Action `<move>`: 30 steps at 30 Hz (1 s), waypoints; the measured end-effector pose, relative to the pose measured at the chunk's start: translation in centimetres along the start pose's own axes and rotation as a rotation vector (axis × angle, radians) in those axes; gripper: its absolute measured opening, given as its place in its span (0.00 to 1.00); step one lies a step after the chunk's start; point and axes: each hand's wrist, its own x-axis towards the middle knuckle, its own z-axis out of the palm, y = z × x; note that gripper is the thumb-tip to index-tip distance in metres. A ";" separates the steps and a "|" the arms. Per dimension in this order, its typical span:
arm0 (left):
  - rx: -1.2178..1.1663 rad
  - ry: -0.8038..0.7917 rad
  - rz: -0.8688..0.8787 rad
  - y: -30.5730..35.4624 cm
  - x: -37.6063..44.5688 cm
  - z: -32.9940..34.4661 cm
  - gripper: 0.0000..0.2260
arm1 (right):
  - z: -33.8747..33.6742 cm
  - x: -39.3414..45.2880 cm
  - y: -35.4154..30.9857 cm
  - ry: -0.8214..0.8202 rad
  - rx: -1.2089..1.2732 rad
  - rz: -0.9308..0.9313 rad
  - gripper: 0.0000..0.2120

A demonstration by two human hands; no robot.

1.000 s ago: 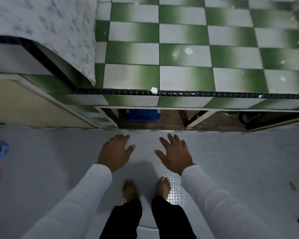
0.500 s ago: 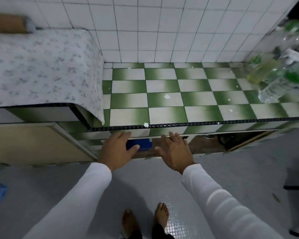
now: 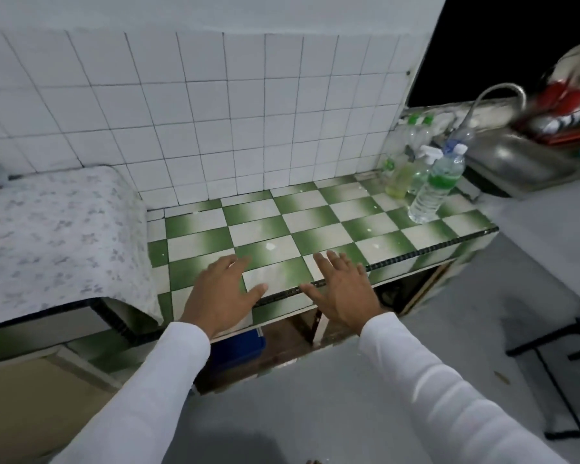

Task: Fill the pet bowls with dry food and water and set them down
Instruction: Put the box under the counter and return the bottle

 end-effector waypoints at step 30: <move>0.057 -0.082 0.412 29.9 19.3 9.6 0.35 | -10.0 2.2 30.8 0.170 0.110 0.352 0.41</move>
